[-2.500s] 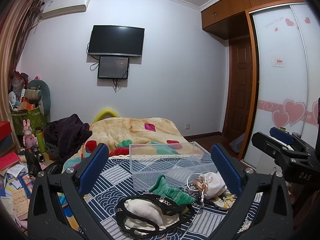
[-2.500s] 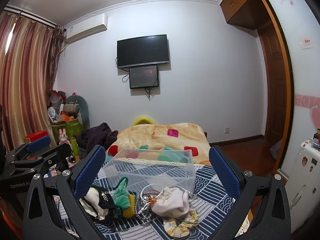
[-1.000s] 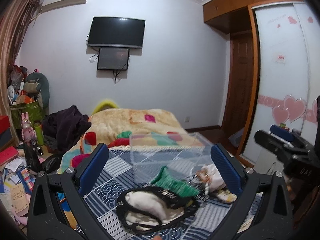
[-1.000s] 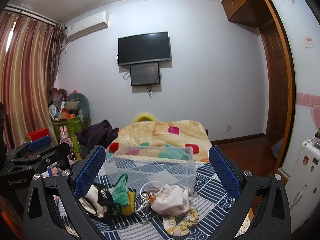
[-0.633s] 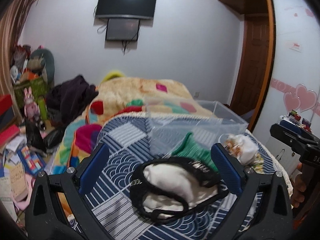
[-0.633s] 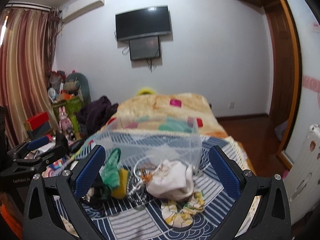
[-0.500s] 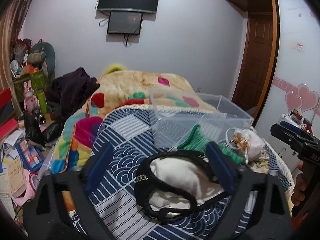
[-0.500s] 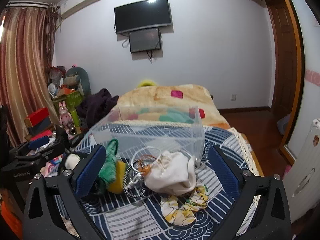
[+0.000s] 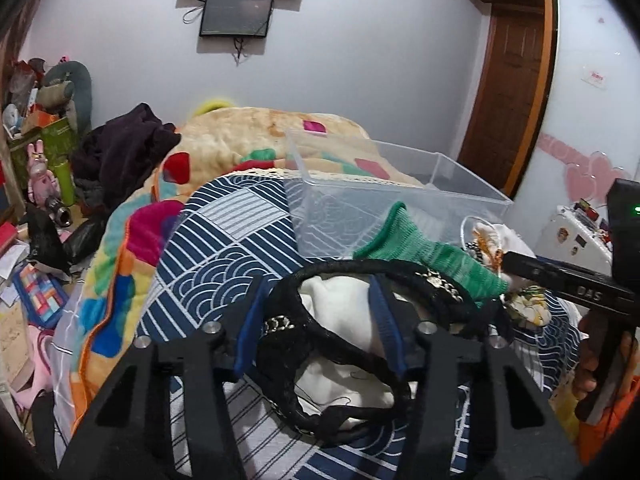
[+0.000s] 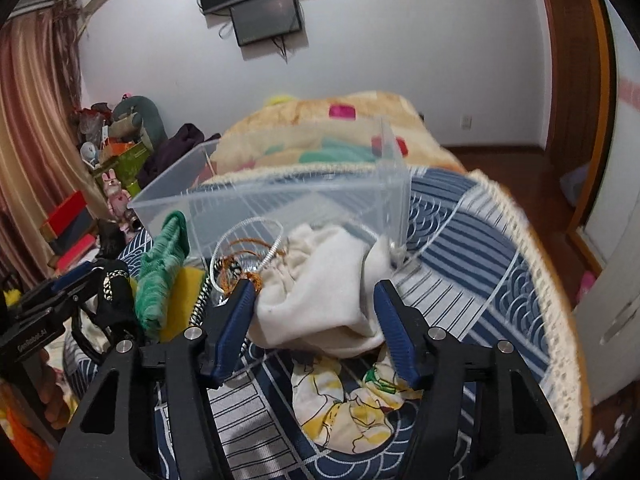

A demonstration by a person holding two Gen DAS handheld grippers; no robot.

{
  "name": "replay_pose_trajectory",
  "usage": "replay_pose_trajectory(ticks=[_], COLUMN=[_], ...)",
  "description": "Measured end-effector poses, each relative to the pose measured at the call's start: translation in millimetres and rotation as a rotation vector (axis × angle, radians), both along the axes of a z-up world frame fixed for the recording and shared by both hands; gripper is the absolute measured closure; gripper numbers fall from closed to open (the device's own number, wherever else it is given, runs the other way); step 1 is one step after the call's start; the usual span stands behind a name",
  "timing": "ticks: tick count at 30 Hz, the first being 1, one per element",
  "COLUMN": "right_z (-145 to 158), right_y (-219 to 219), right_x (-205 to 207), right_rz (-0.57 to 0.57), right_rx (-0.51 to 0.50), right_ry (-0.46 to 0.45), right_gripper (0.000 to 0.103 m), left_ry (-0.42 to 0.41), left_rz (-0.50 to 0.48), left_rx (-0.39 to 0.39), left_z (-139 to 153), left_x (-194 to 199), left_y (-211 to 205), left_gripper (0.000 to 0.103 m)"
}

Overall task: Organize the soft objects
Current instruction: 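Grasp the black lace bra with the left gripper while the right gripper grasps the white cloth bag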

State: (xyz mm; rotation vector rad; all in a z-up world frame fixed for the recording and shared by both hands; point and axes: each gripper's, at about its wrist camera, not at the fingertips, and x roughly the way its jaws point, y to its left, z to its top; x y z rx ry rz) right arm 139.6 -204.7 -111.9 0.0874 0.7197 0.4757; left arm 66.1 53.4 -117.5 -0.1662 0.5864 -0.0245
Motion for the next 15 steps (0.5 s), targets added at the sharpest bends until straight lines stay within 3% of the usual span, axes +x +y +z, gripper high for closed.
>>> replay_pose_trajectory(ticks=[3,5,8,15], right_z=[-1.7,-0.3,4.2,17.8], right_y=[-2.3,-2.9,-2.7,-5.1], right_x=[-2.0,-4.6,-7.5,-13.5], right_rz=[0.013,0.029,0.022,-0.005], right_rx=[0.018,0.039,0.039,0.046], right_ry=[0.011,0.010,-0.018,-0.081], right_gripper=[0.060,0.074,0.084,0.087], left_ry=[-0.005,-0.011,-0.027,-0.070], left_rz=[-0.004,0.002,0.004,0.005], left_rx=[-0.001,-0.002,-0.010,-0.034], left_z=[0.4,2.7,7.9,24.2], left_x=[-0.1,-1.4,-4.8,-15.6], left_y=[-3.2,-4.9,-4.7,-5.7], left_gripper=[0.061,0.074,0.080,0.083])
